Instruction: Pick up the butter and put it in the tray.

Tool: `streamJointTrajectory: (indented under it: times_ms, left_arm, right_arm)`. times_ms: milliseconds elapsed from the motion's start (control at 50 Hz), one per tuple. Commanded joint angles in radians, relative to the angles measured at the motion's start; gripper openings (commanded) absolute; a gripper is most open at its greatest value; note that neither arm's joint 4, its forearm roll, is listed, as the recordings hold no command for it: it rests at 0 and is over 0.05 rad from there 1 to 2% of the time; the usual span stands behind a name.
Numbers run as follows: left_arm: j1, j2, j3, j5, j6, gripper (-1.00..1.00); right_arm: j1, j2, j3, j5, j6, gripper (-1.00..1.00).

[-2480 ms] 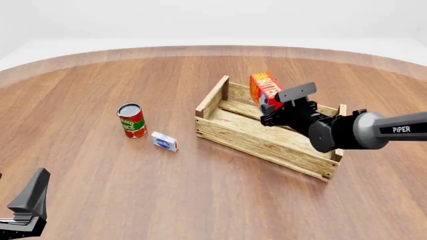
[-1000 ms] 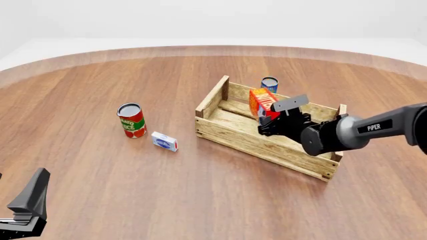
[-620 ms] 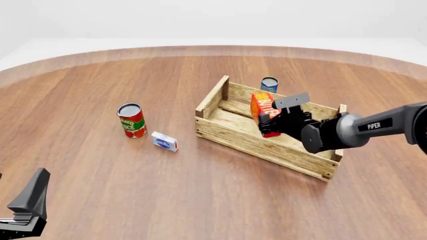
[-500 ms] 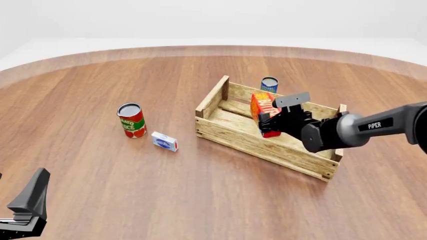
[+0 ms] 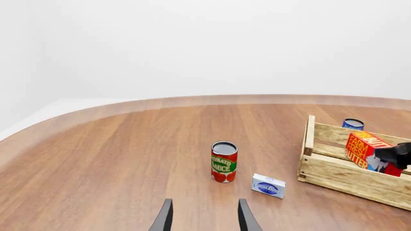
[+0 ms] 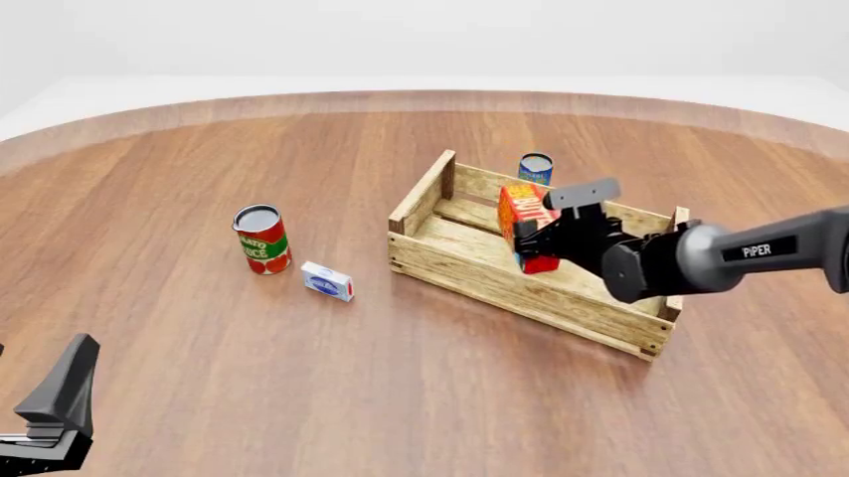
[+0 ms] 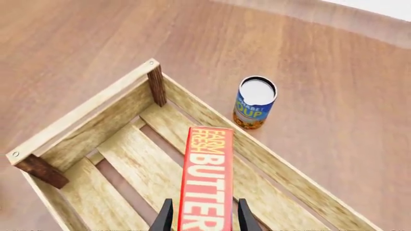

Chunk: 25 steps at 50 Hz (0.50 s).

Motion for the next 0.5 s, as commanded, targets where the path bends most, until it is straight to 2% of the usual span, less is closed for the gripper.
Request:
streamJointTrajectory:
  times_ms: [20, 500]
  left_arm:
    - [0.0, 0.0, 0.0, 0.0, 0.0, 1.0]
    - [0.0, 0.0, 0.0, 0.0, 0.0, 1.0]
  right_arm:
    - [-0.002, -0.035, 0.021, -0.001, -0.002, 1.0]
    - [-0.009, -0.105, 0.061, 0.007, -0.012, 1.0]
